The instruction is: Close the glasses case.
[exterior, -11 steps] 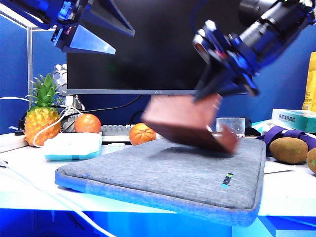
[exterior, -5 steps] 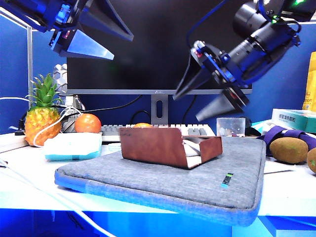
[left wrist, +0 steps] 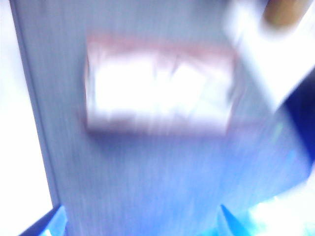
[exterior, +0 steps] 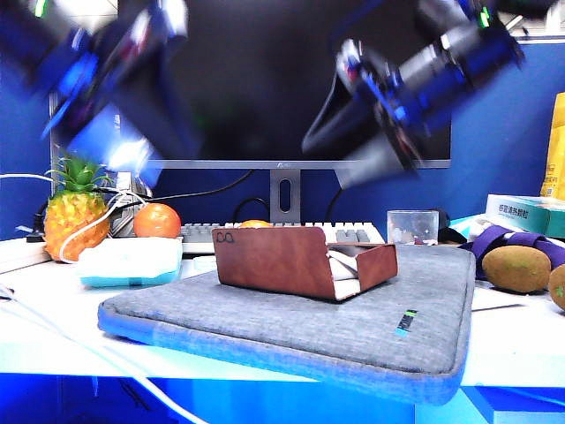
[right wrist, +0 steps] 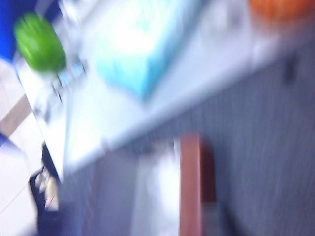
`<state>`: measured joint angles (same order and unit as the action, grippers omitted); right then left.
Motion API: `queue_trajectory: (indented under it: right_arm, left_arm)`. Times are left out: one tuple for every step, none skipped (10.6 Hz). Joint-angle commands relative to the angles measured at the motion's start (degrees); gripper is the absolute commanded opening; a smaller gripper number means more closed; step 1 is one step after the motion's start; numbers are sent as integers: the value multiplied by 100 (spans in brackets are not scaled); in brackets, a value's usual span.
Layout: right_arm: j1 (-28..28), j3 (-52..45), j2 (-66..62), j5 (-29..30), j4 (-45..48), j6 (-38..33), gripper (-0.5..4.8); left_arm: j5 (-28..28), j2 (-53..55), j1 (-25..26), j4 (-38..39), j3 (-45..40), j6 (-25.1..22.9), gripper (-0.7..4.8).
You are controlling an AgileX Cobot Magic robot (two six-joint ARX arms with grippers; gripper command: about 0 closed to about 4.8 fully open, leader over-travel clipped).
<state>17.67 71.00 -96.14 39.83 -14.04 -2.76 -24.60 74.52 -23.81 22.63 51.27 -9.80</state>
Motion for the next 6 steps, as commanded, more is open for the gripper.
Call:
queue_trajectory:
  right_arm:
    - [2,710,72,98,177,17,-1]
    - [2,973,79,144,72,-9,-1]
    - [2,1154,79,192,-92,-7,-1]
    - [2,1259,81,328,-164,-7,-1]
    - [-4,1263,103,380,-166,-9,-1]
    - [-4,1263,111,382,-236,-4,-1]
  left_arm:
    - [-9,468,-61,-278,15,-92,403]
    - [-13,745,-138,-621,15,-94,403]
    - [-26,979,-212,-868,15,-94,403]
    - [-24,1279,-356,-1126,17,-94,403]
    - [-2,1512,-439,-1329,17,-87,403]
    - [-2,1753,-581,-1716,17,-85,403]
